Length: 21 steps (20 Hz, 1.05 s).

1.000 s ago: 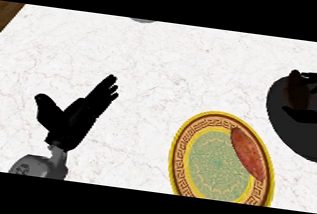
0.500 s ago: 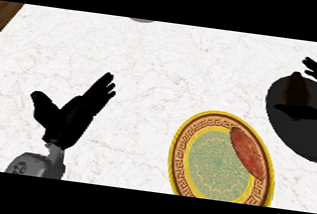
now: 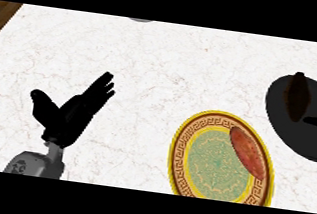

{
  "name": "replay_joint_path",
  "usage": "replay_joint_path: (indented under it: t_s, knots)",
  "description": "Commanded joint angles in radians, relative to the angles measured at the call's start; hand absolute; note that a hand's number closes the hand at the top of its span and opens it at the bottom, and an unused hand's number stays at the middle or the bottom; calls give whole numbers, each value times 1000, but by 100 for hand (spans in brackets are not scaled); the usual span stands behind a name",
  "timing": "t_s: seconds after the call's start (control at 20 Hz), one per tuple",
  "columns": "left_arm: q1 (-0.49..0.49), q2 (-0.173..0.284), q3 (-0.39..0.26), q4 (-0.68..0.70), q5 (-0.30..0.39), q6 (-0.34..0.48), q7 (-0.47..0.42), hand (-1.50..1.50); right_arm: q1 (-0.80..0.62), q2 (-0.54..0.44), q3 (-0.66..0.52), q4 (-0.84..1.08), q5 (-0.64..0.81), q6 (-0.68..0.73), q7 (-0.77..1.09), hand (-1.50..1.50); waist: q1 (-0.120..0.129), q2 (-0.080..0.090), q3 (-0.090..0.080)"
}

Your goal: Pick the croissant from the plate and place it in the pan

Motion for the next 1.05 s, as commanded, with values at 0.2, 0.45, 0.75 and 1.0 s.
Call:
replay_joint_path:
  t_s: [0.2, 0.45, 0.75, 1.0]
  knots:
    - [4, -11, -9, -20, 4, -1, 11, 0, 89, -100, 14, 0, 8, 284, -99, -150, 0, 1, 4]
    - [-14, -8, 7, -2, -7, 12, 4, 0, 129, -156, 22, -30, 7, 392, -124, -150, -19, -2, 4]
    - [28, -19, 0, 3, -20, 24, -15, 0, 201, -198, 36, -71, 5, 445, -175, -150, -28, -8, 5]
    - [5, -28, -4, -5, -20, 25, -10, 0, 201, -177, 55, -106, 6, 429, -170, -150, -20, -10, 4]
